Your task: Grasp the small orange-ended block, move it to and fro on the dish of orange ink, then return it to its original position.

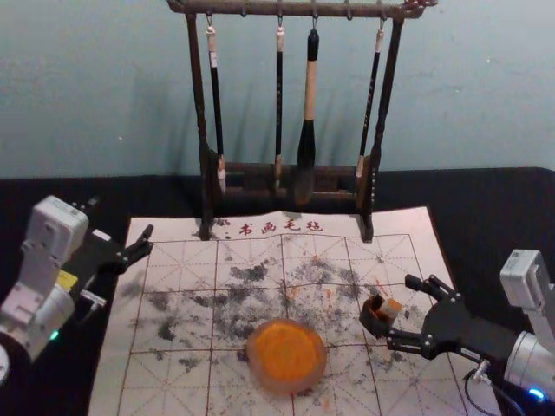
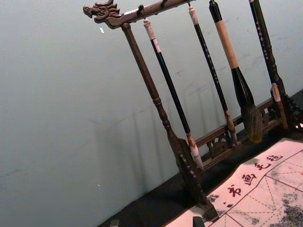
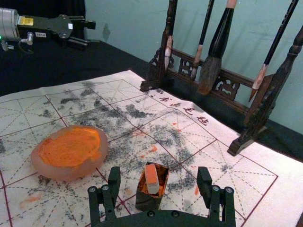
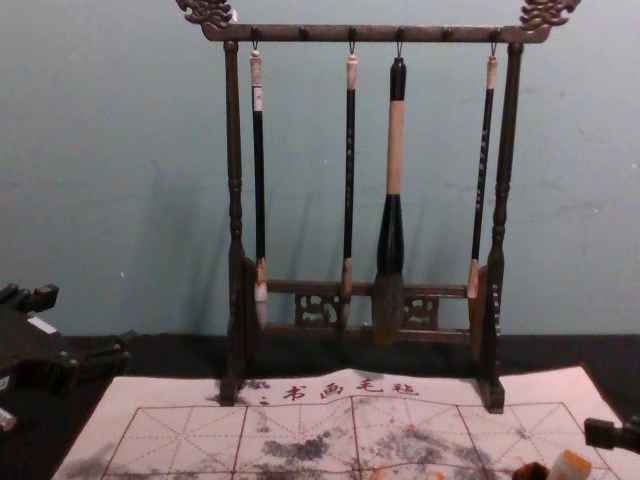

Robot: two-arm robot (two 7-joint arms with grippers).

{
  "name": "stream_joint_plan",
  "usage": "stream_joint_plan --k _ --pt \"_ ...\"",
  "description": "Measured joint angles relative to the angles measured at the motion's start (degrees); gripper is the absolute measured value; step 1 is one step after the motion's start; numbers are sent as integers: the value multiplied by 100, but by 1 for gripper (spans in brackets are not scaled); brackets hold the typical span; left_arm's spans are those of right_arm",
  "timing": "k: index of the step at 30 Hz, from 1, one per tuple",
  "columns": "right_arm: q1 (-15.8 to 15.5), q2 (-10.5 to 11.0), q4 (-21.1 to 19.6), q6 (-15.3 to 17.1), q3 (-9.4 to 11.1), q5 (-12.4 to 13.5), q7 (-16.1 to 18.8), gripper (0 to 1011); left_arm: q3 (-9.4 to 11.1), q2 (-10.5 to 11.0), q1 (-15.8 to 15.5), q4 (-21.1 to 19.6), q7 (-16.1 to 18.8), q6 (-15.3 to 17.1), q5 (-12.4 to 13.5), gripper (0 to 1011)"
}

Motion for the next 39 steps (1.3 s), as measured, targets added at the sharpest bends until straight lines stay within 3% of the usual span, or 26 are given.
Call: stream_joint_plan --k 14,23,39 --pt "-4 5 -2 -11 -1 -2 11 965 0 0 0 0 0 0 0 1001" --pt "-4 9 -2 -17 0 -2 16 733 0 0 0 0 0 0 0 1001" --pt "-4 10 -2 -23 -1 -1 19 204 0 0 0 0 0 0 0 1001"
